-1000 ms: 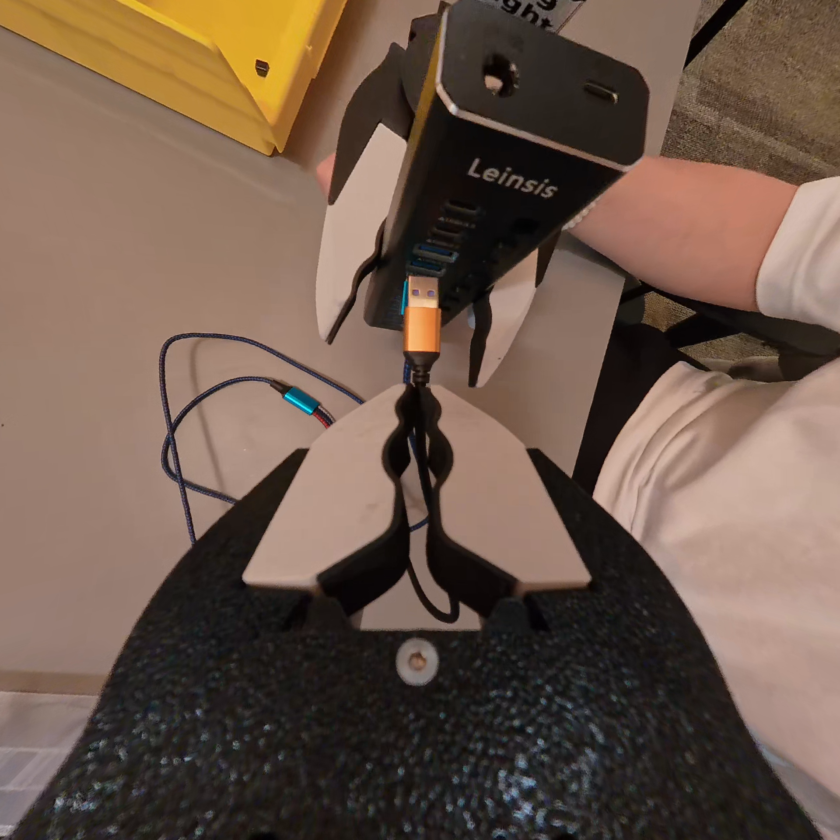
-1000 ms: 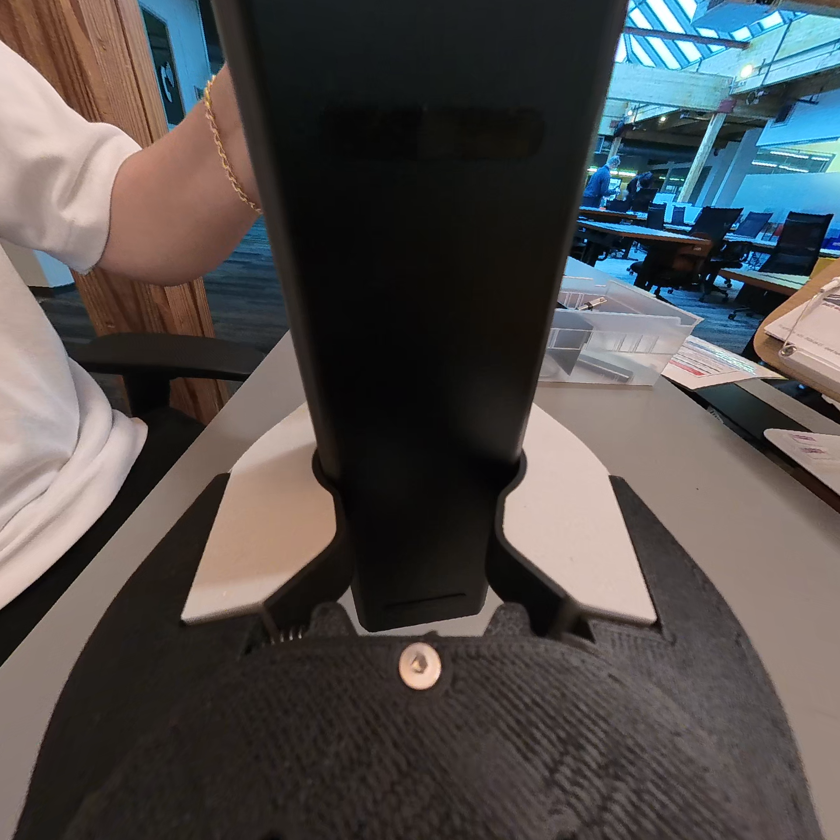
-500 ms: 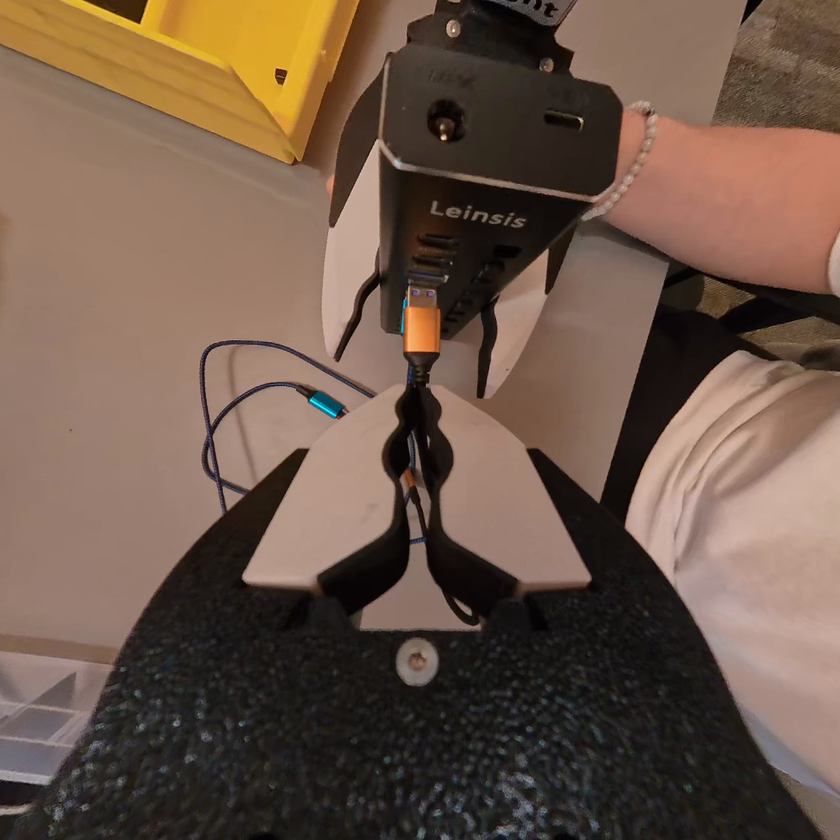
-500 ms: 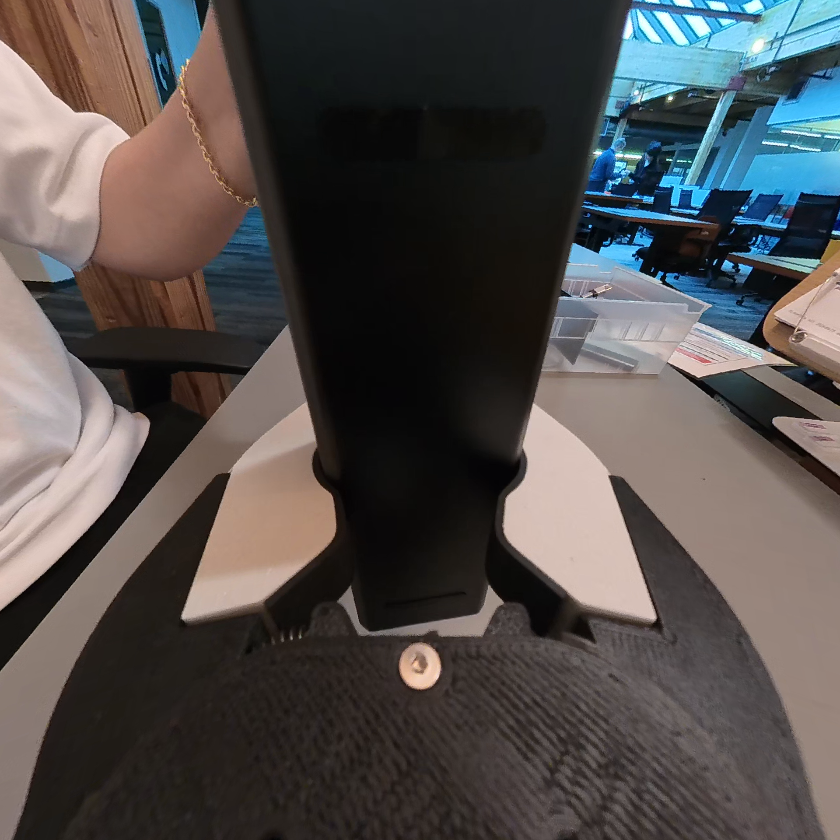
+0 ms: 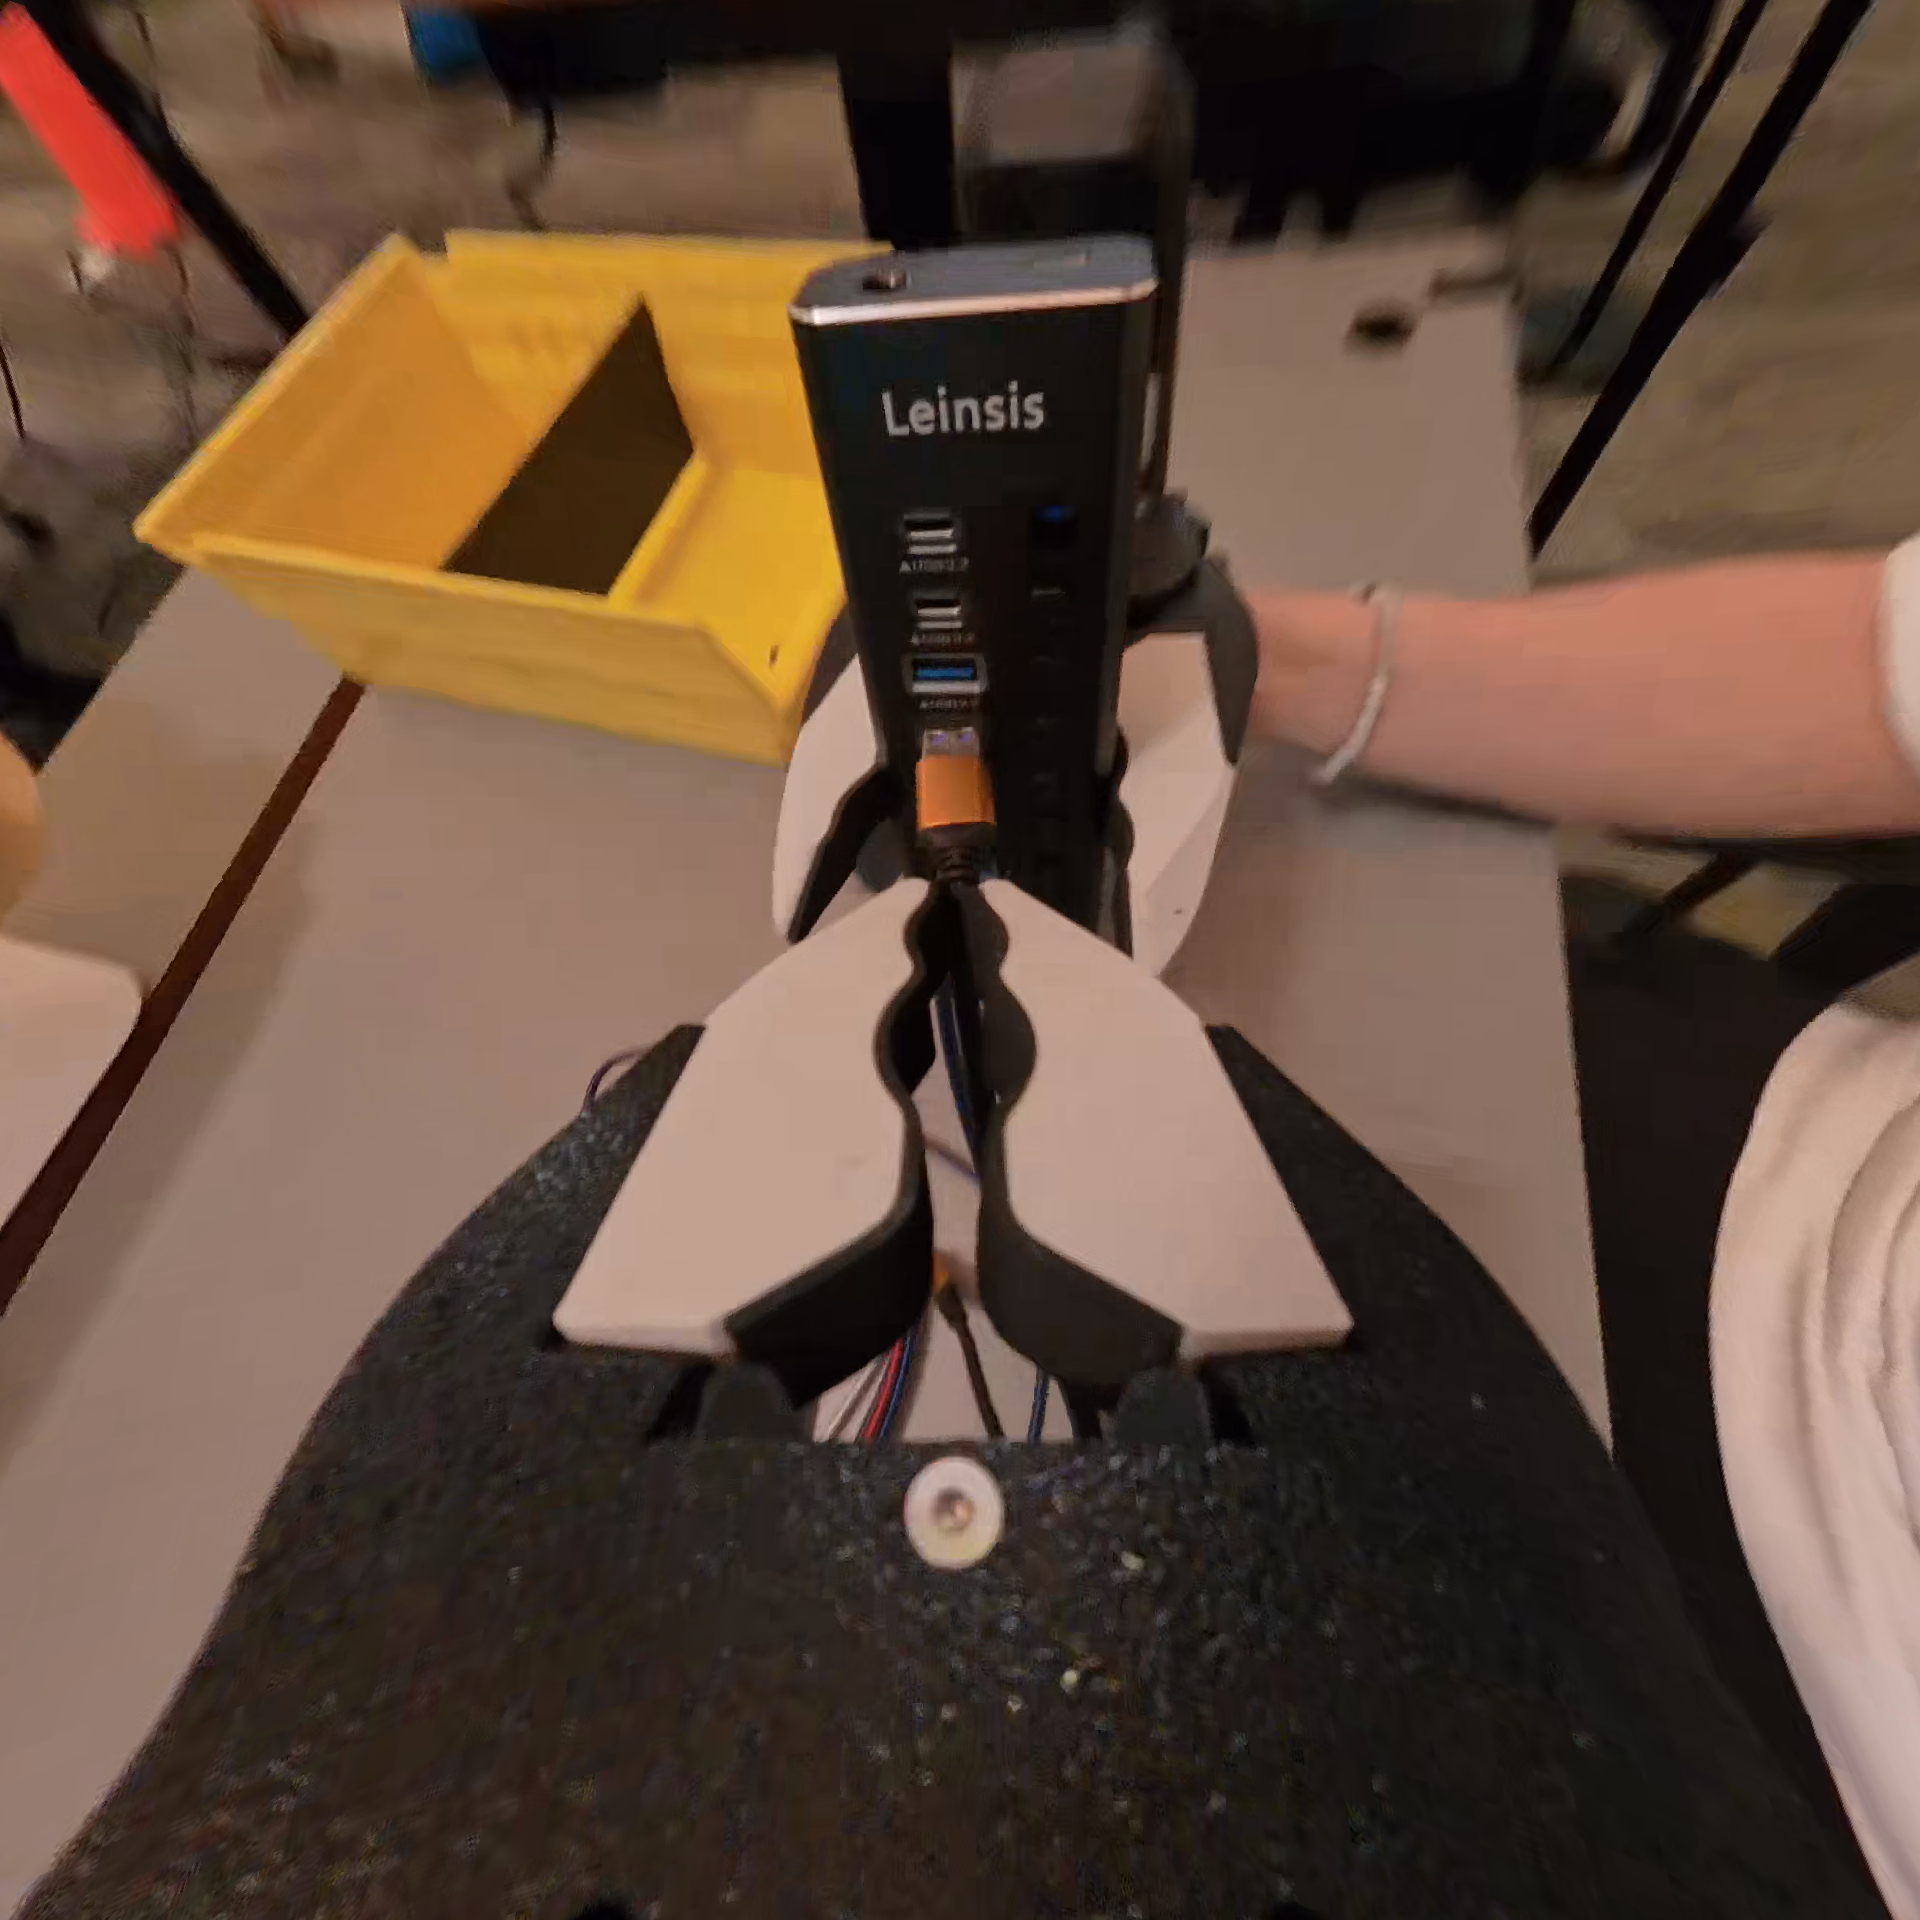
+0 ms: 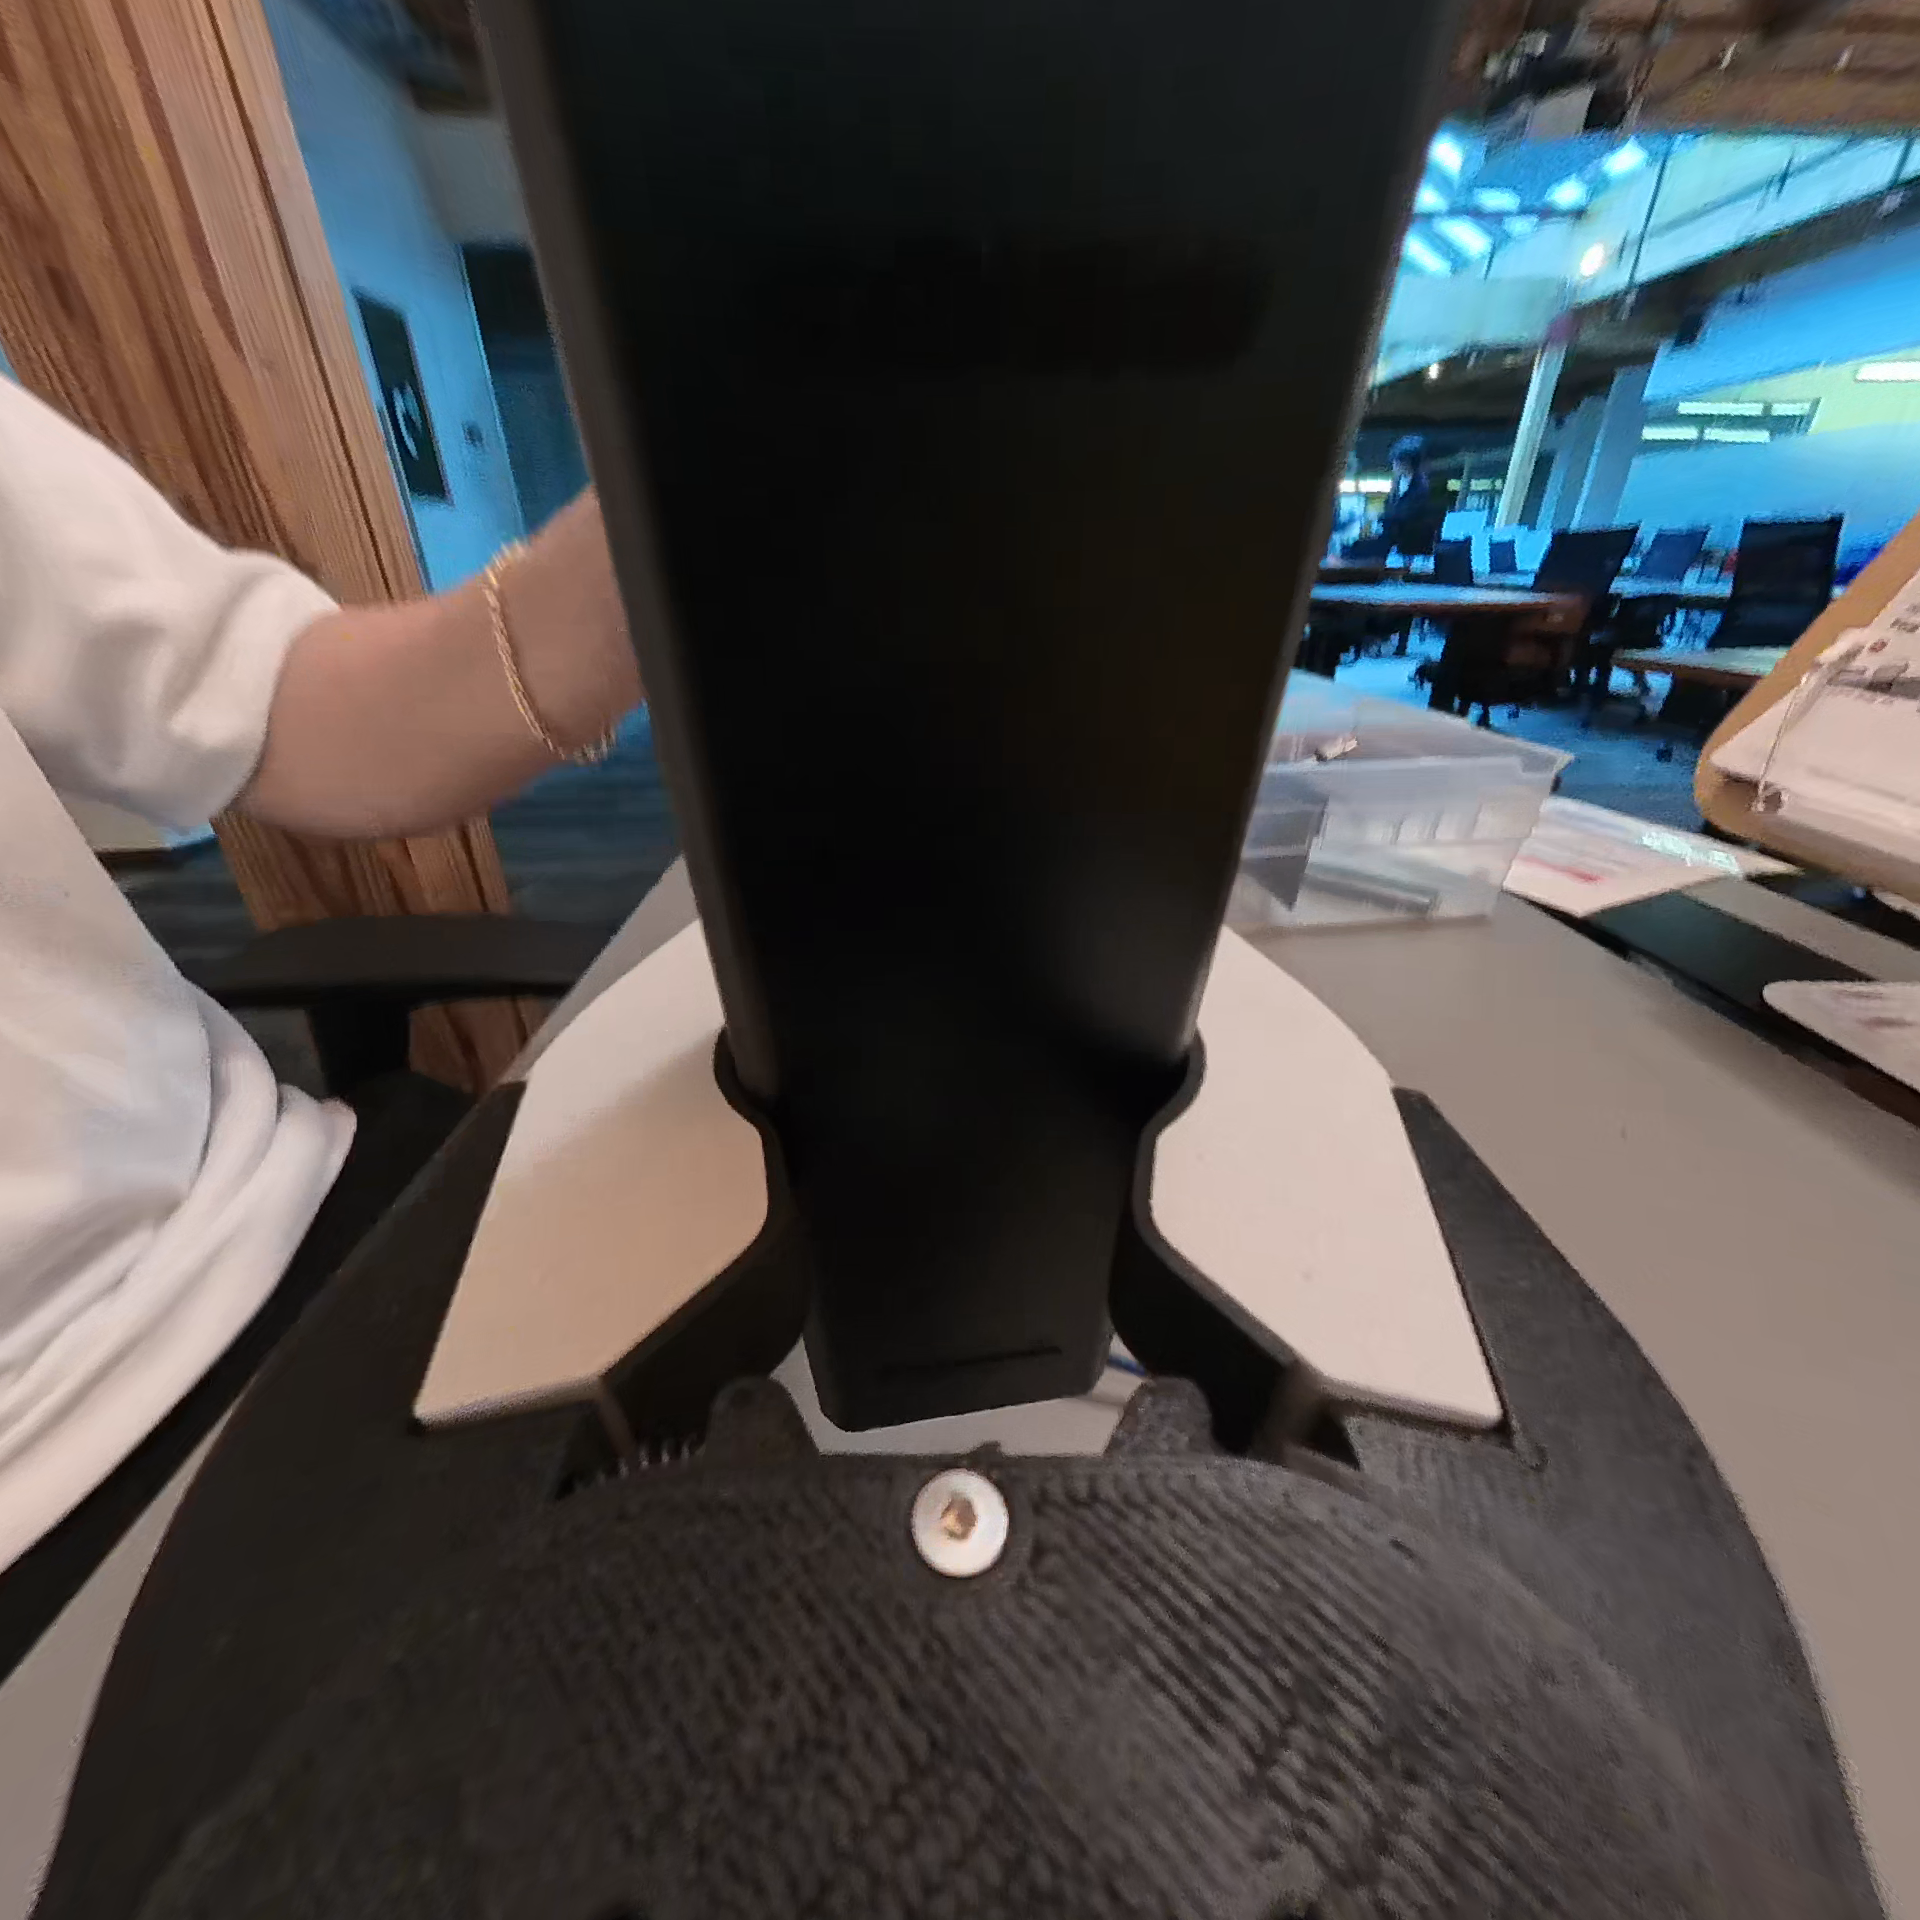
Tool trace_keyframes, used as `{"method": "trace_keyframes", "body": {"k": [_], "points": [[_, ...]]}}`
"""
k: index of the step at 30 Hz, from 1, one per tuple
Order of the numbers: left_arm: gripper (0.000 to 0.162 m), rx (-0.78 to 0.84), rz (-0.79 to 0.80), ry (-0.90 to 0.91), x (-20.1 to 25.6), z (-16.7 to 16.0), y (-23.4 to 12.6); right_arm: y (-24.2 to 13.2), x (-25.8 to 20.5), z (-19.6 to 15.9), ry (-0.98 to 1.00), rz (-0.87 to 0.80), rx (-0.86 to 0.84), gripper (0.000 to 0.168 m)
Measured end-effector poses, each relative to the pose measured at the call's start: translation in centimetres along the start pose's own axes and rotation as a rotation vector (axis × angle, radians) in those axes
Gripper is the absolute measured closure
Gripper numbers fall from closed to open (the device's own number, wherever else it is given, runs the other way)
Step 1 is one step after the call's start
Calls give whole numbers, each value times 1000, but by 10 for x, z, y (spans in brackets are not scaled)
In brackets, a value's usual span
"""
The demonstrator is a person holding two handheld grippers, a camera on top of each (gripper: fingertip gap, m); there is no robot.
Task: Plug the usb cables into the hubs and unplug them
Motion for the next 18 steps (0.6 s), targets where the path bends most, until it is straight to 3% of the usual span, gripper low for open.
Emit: {"method": "trace_keyframes", "body": {"k": [3,8,18], "points": [[160,147,-19,-21,4,3,-2,-1,-3,6,-22,8,30,95],[151,231,-4,-22,6,4,1,-1,-1,6,-21,-2,29,95],[148,222,80,5,2,6,11,3,-2,3,-44,-6,15,94]]}}
Point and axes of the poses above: each gripper's, where its closed fingertips meet, y out along the fingers, z out of its top, x = y × z across the jaws, the point moved 1 cm from there along -y, back along the fingers, and after that the axes turned 3 degrees about z, right-handed, at the moved point
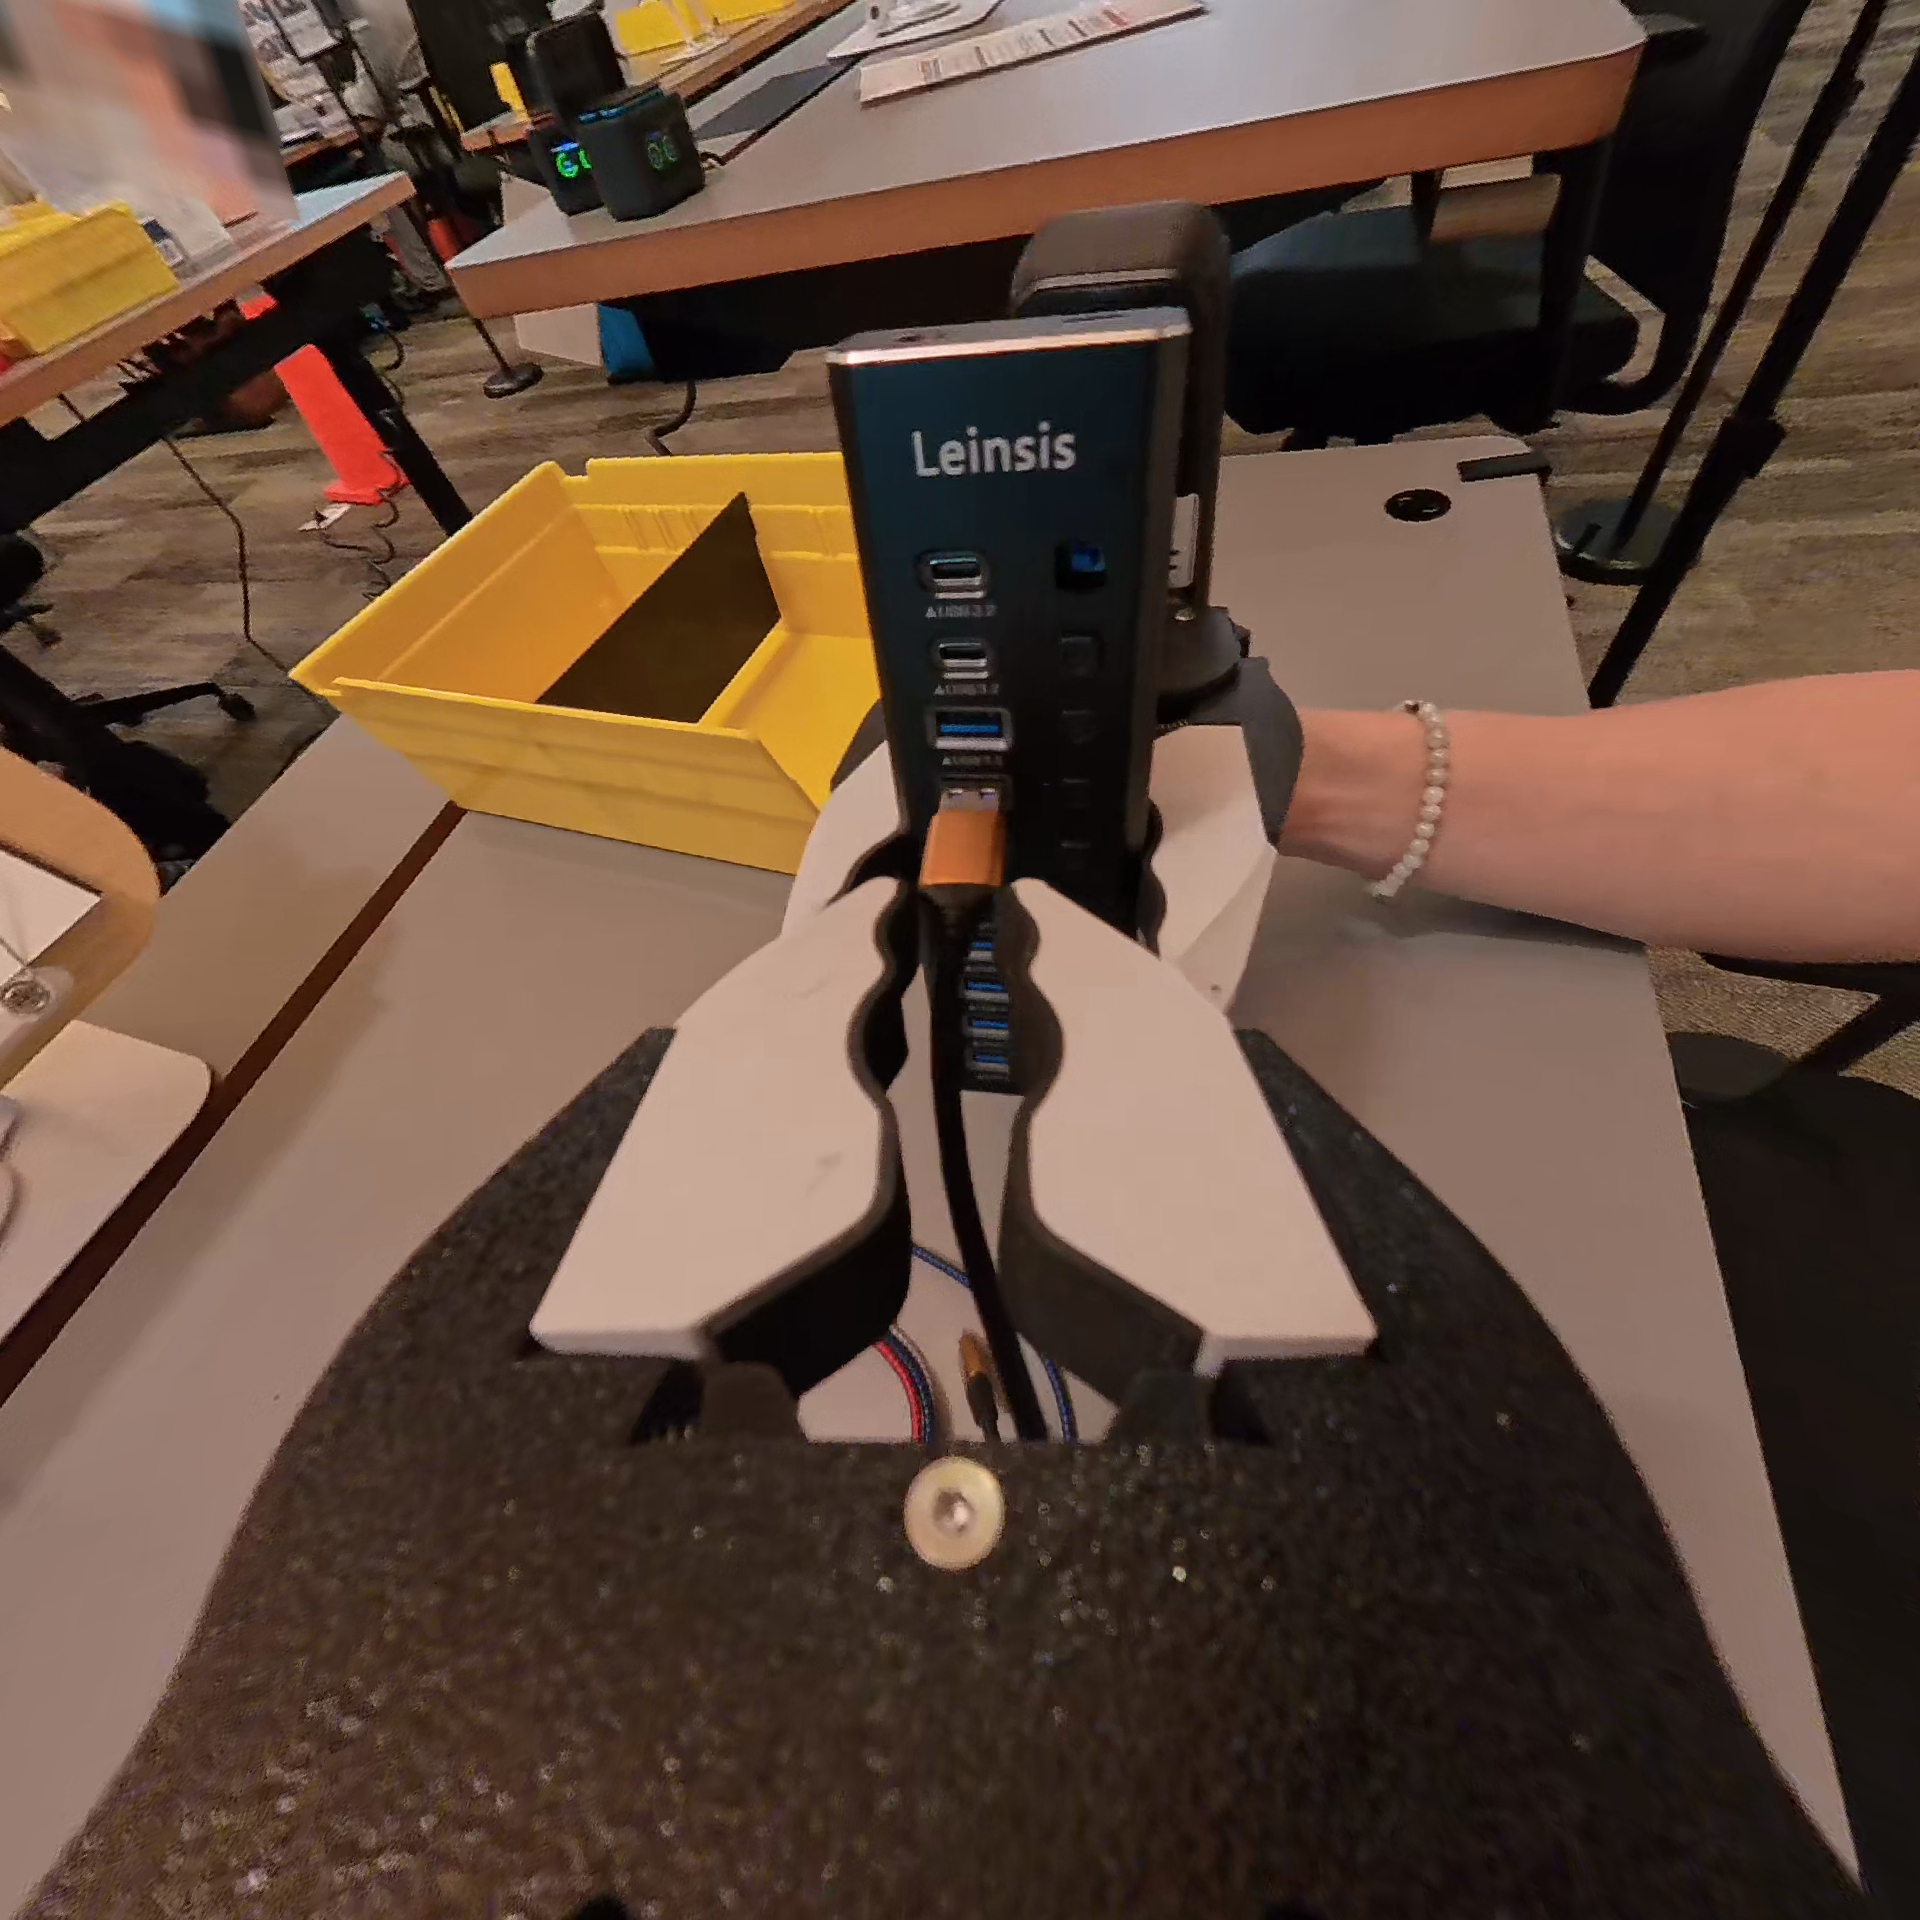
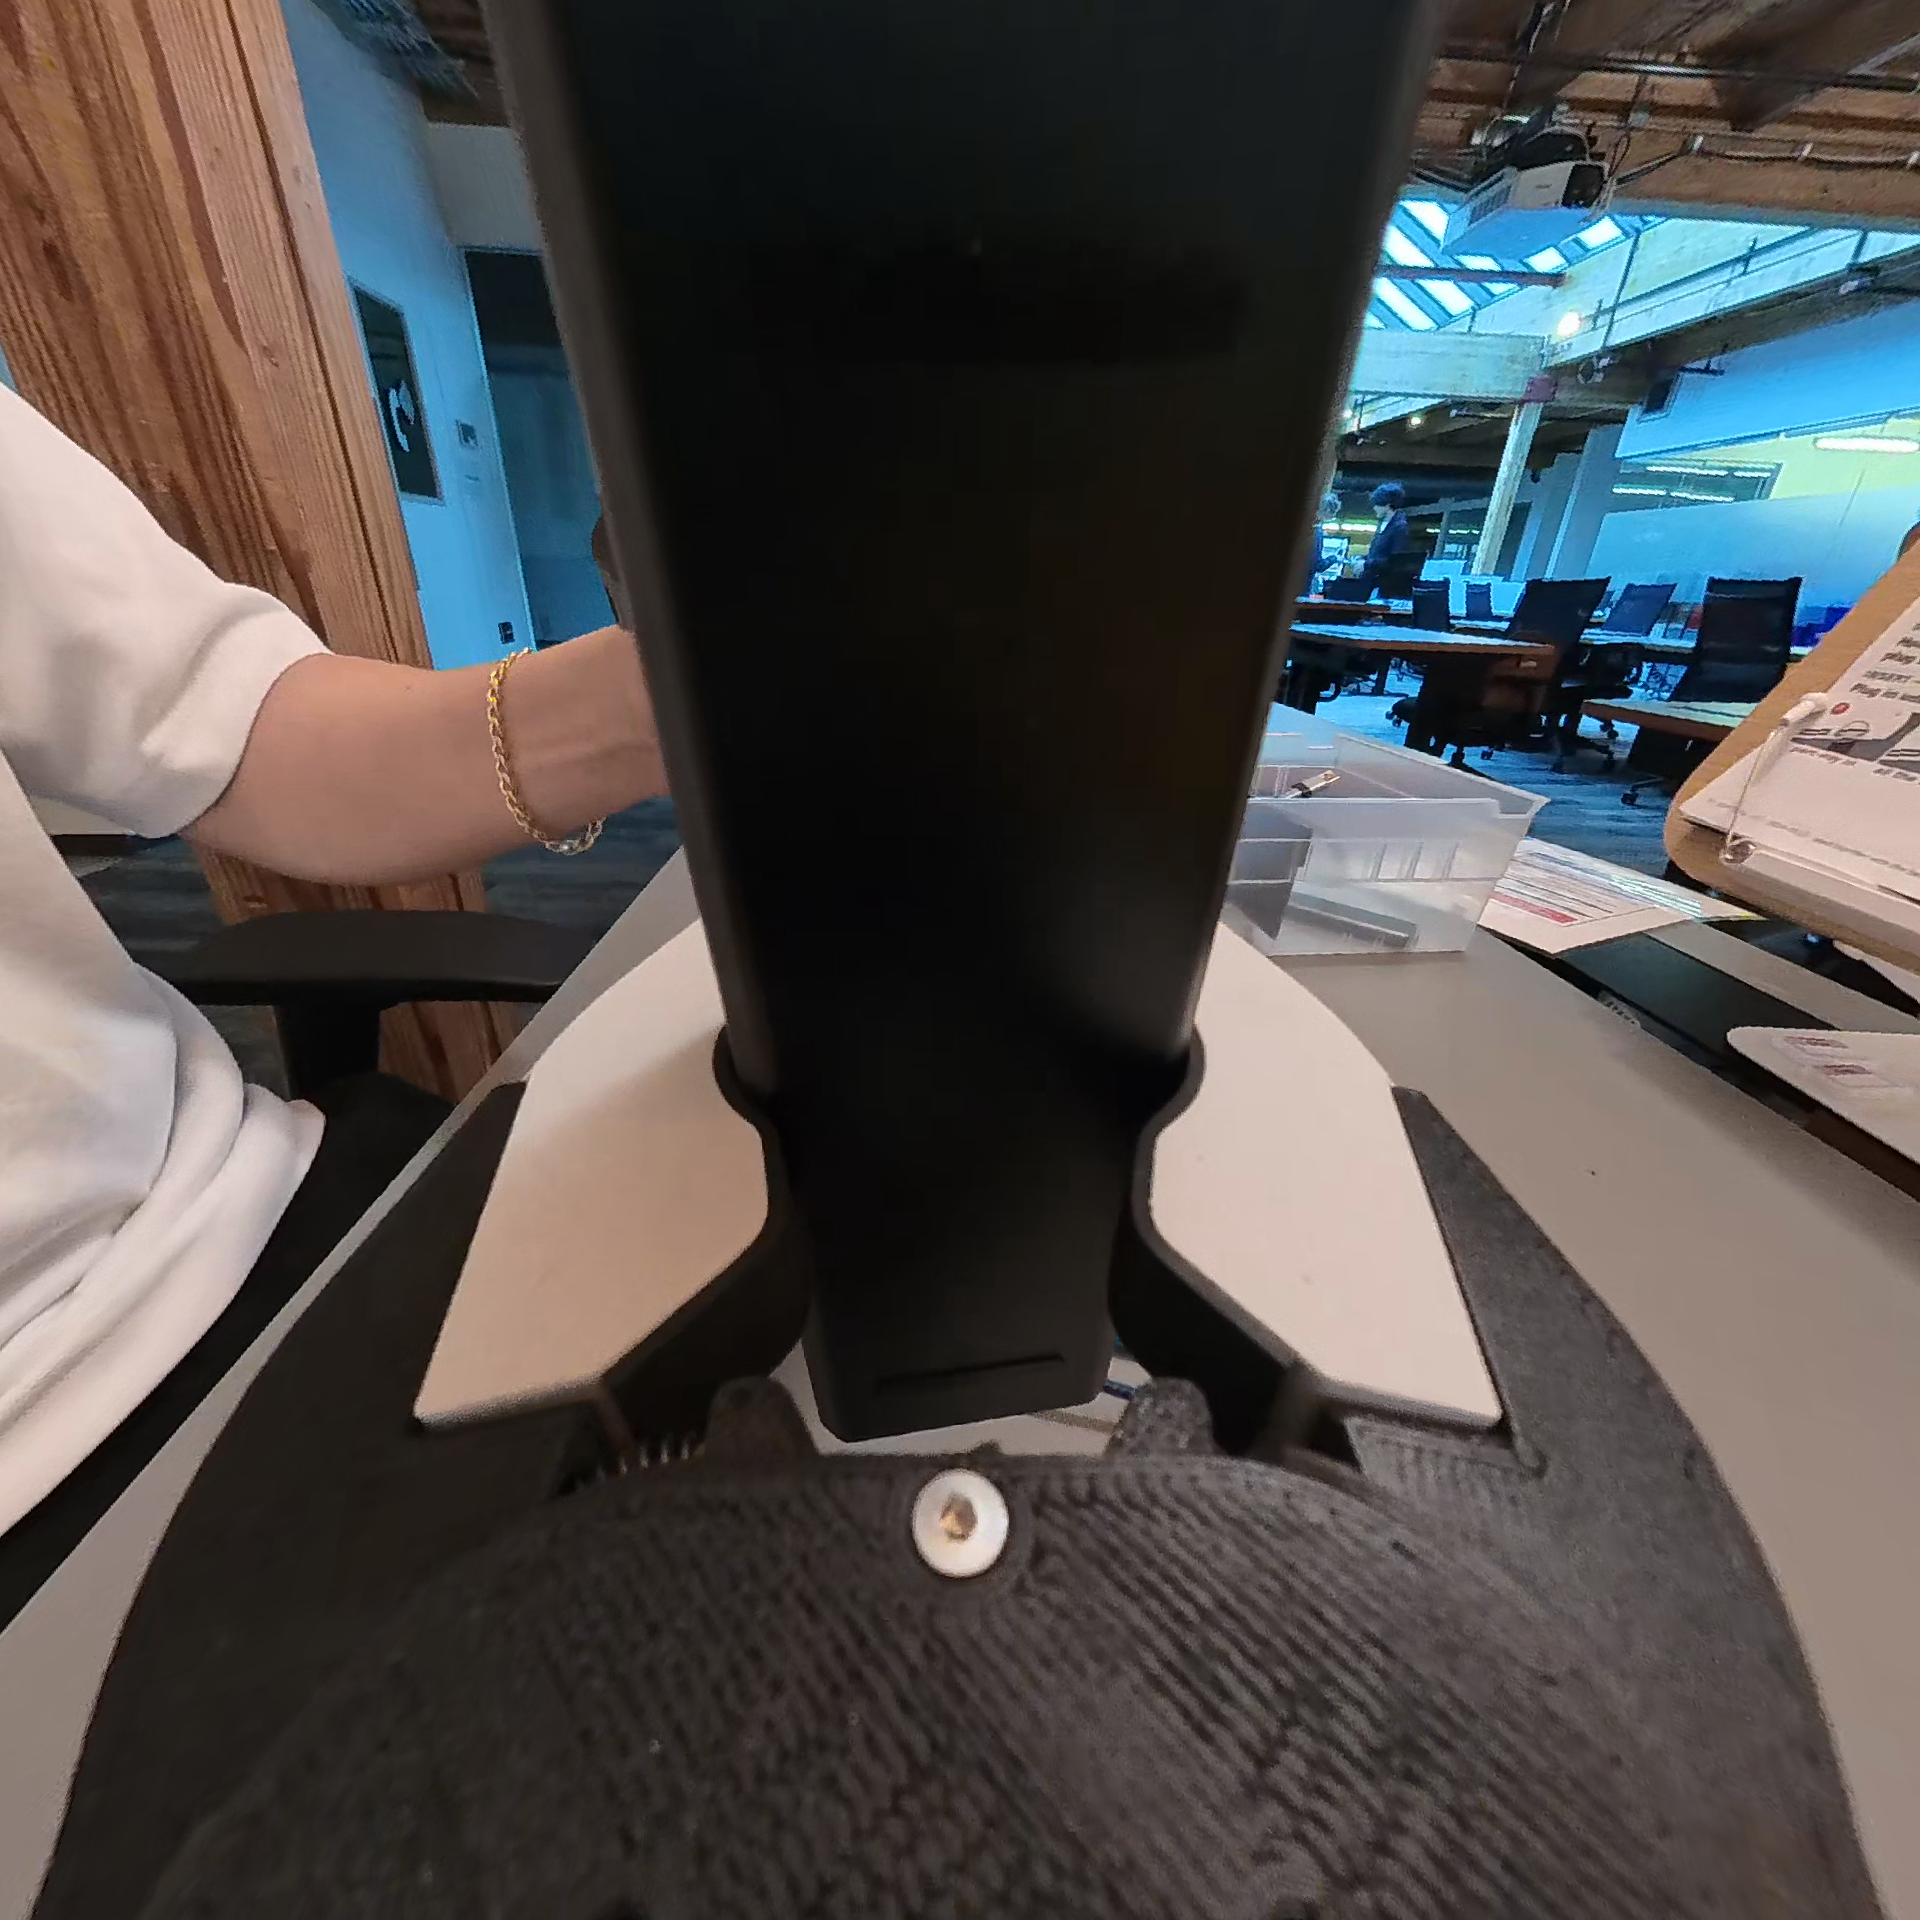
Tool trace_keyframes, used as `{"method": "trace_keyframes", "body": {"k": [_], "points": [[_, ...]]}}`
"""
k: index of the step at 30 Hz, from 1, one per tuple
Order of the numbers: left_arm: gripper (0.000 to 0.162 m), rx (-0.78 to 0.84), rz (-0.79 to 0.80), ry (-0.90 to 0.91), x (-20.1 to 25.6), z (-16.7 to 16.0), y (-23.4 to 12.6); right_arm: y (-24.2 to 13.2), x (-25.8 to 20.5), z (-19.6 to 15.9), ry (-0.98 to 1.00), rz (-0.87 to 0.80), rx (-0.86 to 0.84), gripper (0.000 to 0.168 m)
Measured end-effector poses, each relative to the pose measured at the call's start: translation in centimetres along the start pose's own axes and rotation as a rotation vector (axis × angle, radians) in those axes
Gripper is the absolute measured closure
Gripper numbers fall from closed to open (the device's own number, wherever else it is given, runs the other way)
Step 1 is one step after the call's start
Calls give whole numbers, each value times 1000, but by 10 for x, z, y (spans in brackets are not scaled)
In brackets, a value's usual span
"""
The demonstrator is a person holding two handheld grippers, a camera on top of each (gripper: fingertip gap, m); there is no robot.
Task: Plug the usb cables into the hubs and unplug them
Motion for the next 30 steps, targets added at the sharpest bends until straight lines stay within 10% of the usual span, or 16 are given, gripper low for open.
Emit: {"method": "trace_keyframes", "body": {"k": [30], "points": [[150,-135,12,130,-3,-13,-6,17,-9,-19,70,37,-88,94]]}}
Point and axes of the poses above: each gripper's, where its closed fingertips meet, y out along the fingers, z out of its top, x = y × z across the jaws, the point moved 1 cm from there along -y, back along the fingers, and after that the axes turned 3 degrees about z, right-handed, at the moved point
